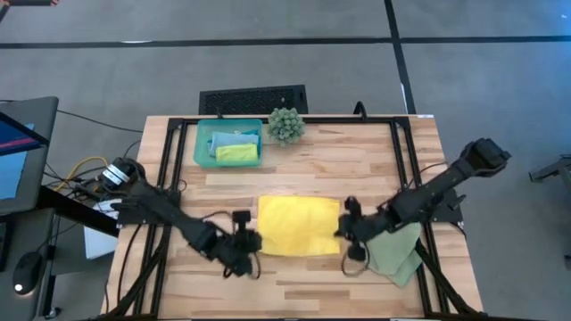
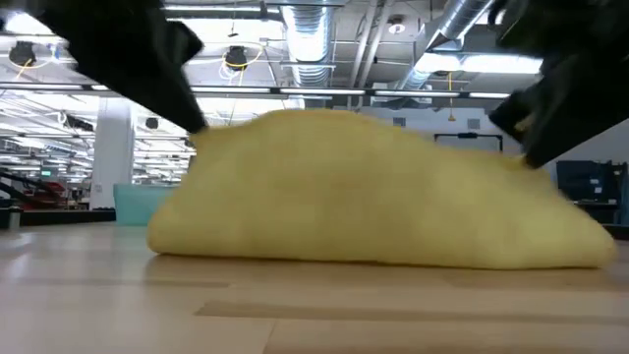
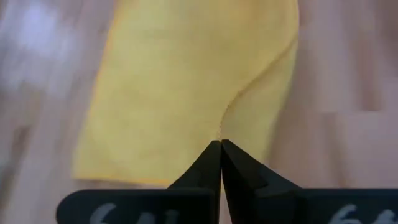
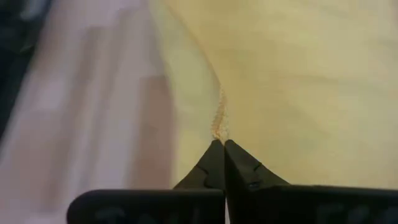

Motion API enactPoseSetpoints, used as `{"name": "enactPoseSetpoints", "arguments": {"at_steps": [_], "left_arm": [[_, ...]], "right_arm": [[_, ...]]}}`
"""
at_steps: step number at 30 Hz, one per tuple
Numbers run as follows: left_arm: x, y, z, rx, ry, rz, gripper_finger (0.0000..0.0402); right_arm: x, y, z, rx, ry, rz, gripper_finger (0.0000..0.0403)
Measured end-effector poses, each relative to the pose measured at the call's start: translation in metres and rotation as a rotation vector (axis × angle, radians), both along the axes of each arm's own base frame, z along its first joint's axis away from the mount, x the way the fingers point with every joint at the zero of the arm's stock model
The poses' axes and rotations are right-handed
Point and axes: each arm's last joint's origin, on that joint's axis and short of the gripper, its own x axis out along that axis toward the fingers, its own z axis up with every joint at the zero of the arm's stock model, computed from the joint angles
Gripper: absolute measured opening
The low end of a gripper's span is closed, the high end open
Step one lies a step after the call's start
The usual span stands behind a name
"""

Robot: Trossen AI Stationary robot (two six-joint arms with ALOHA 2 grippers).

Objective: Fold microfiber towels
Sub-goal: Fold the yellow microfiber cloth

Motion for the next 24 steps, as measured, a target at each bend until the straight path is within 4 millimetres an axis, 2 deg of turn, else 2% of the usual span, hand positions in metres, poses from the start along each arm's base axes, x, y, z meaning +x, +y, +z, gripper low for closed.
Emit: {"name": "enactPoseSetpoints", "arguments": {"at_steps": [5, 8, 12, 17, 24], "left_arm": [[0.013, 0.044, -0.008, 0.056, 0.140, 0.098, 0.0000], [0.017, 0.068, -0.011, 0.098, 0.208, 0.160, 0.0000], [0.022, 0.090, -0.014, 0.147, 0.231, 0.188, 0.0000], [0.024, 0.111, -0.025, 0.163, 0.240, 0.169, 0.0000], [0.026, 0.128, -0.036, 0.143, 0.223, 0.138, 0.0000]], "right_arm": [[-0.004, -0.040, -0.009, 0.033, 0.018, -0.203, 0.0009], [-0.003, -0.058, -0.011, 0.030, 0.038, -0.287, 0.0010], [0.000, -0.076, -0.013, 0.020, 0.067, -0.368, 0.0011], [-0.001, -0.088, -0.015, 0.011, 0.103, -0.423, 0.0012], [-0.002, -0.097, -0.021, 0.012, 0.162, -0.459, 0.0012]]}}
